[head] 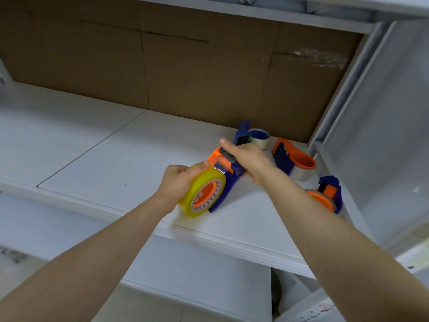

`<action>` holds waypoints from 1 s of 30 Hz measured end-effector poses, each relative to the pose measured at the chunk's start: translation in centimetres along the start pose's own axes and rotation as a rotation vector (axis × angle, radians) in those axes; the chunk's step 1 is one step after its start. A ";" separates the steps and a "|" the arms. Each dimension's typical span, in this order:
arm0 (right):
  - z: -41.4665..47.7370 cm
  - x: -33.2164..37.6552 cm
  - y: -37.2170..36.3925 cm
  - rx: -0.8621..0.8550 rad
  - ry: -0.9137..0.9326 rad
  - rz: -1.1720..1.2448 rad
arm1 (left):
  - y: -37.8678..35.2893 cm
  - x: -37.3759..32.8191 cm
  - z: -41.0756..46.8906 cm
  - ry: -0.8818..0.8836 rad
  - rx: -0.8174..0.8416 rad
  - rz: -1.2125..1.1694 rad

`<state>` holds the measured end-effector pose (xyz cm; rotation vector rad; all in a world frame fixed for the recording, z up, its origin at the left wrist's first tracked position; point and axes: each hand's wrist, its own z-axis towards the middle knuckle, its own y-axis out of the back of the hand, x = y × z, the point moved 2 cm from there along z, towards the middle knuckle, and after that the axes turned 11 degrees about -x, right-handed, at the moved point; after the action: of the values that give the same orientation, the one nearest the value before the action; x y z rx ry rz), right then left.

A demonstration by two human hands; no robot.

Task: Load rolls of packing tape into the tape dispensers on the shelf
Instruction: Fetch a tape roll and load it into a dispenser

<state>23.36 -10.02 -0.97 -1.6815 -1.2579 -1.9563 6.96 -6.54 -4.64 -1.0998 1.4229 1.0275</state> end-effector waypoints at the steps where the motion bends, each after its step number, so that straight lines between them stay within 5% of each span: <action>1: -0.1 0.1 -0.5 -0.024 0.093 -0.101 | 0.0 0.1 0.0 -0.001 0.001 -0.007; 3: 0.0 0.2 -0.9 -0.055 0.174 -0.167 | 0.0 0.1 0.2 -0.001 -0.011 -0.013; 8: -0.6 -1.1 0.3 0.172 0.002 0.152 | -0.1 0.1 0.4 0.011 -0.034 0.004; 12: -1.1 -1.9 0.1 0.002 0.025 0.170 | -0.5 0.0 0.3 0.009 -0.045 0.038; 15: -1.4 -2.9 0.4 0.170 -0.082 0.394 | -0.6 -0.2 0.6 0.072 -0.102 0.003; 19: -3.0 -5.3 -0.9 0.237 -0.081 0.122 | -1.2 -0.3 0.5 0.274 -0.037 -0.329; 23: -3.5 -5.4 -1.2 -0.013 0.069 -0.042 | -2.6 -0.3 -0.4 0.406 0.109 -0.444; 27: -2.2 -4.6 0.1 -0.069 0.150 -0.335 | -2.3 0.0 1.1 0.246 -0.139 0.061; 30: -0.9 -3.5 0.9 -0.053 0.171 -0.601 | -1.9 -0.4 2.0 0.139 -0.138 0.255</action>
<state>24.40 -12.37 -3.70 -1.2027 -1.8034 -2.4097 9.23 -4.97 -4.53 -1.1266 1.6553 1.2655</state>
